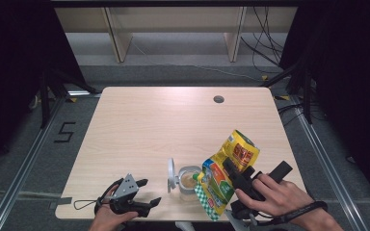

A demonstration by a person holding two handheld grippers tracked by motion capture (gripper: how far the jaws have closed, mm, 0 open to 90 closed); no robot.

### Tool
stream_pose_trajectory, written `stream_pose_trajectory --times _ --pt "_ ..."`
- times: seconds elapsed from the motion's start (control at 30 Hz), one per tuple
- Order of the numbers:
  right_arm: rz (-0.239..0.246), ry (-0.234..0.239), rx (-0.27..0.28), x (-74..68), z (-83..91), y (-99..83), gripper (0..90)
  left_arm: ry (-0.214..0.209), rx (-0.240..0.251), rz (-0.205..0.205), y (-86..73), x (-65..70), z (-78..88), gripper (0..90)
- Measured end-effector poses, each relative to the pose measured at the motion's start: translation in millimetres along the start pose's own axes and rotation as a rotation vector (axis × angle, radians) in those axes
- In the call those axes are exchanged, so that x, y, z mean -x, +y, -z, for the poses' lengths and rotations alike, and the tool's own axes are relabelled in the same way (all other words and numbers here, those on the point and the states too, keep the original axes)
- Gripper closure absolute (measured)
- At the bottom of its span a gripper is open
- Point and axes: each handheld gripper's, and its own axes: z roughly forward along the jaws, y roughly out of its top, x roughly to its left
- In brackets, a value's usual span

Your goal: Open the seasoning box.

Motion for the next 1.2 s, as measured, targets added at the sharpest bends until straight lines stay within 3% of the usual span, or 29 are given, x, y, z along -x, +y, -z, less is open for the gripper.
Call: stream_pose_trajectory --times 0.03,0.13,0.23,0.27,0.43,0.47,0.57,0.73,0.8,0.83,0.97,1.07,1.1,1.13,1.2 --pt "0.019 -0.001 0.005 1.1 -0.1 -0.3 60.5 0.000 0.000 0.000 0.0 0.0 0.0 20.0" --pt "-0.008 -0.003 -0.003 -1.1 1.7 -0.8 60.5 0.001 0.001 0.003 0.0 0.2 0.1 20.0" --pt "-0.001 -0.006 -0.008 -2.5 3.0 -0.8 60.5 0.003 -0.003 -0.002 -0.1 -0.2 0.0 20.0" --pt "-0.007 -0.002 -0.003 -2.6 2.7 -0.9 60.5 0.004 -0.004 0.027 -0.7 1.1 -0.3 20.0" --pt "-0.011 0.007 0.001 -5.4 2.3 0.8 60.6 0.000 0.000 0.031 -0.7 1.2 -0.5 20.0" --pt "0.005 0.003 0.008 -4.2 1.8 1.3 60.6 0.001 -0.001 0.017 -0.4 0.4 -0.2 20.0" --pt "-0.022 0.004 0.001 -5.3 2.8 2.7 60.7 0.000 -0.001 0.031 -0.7 1.2 -0.6 20.0" --pt "-0.007 0.002 0.007 -2.7 1.9 3.1 60.7 0.007 0.002 0.031 -0.7 1.6 0.2 20.0" --pt "-0.004 -0.006 0.003 -1.9 1.8 2.2 60.7 0.003 -0.001 0.012 -0.4 -0.1 0.5 20.0" --pt "-0.002 -0.005 0.002 -2.1 1.9 1.7 60.7 0.007 0.002 0.032 -0.7 1.7 0.3 20.0" --pt "-0.009 0.008 -0.004 -5.7 3.2 1.1 61.0 0.000 0.002 0.034 -0.8 1.4 -0.1 20.0" --pt "-0.005 0.005 0.006 -7.0 3.9 1.9 61.1 0.002 -0.001 0.007 -0.5 -0.2 -0.5 20.0" --pt "-0.005 0.006 0.005 -7.5 4.1 2.1 61.1 0.000 0.000 0.034 -1.1 1.4 -1.2 20.0" --pt "-0.019 0.009 -0.002 -8.7 4.9 2.0 61.1 -0.002 -0.002 0.030 -0.9 1.2 -1.2 20.0" --pt "-0.015 0.006 0.009 -8.2 4.5 1.7 61.1 -0.001 0.000 0.005 -0.4 0.2 -0.7 20.0"
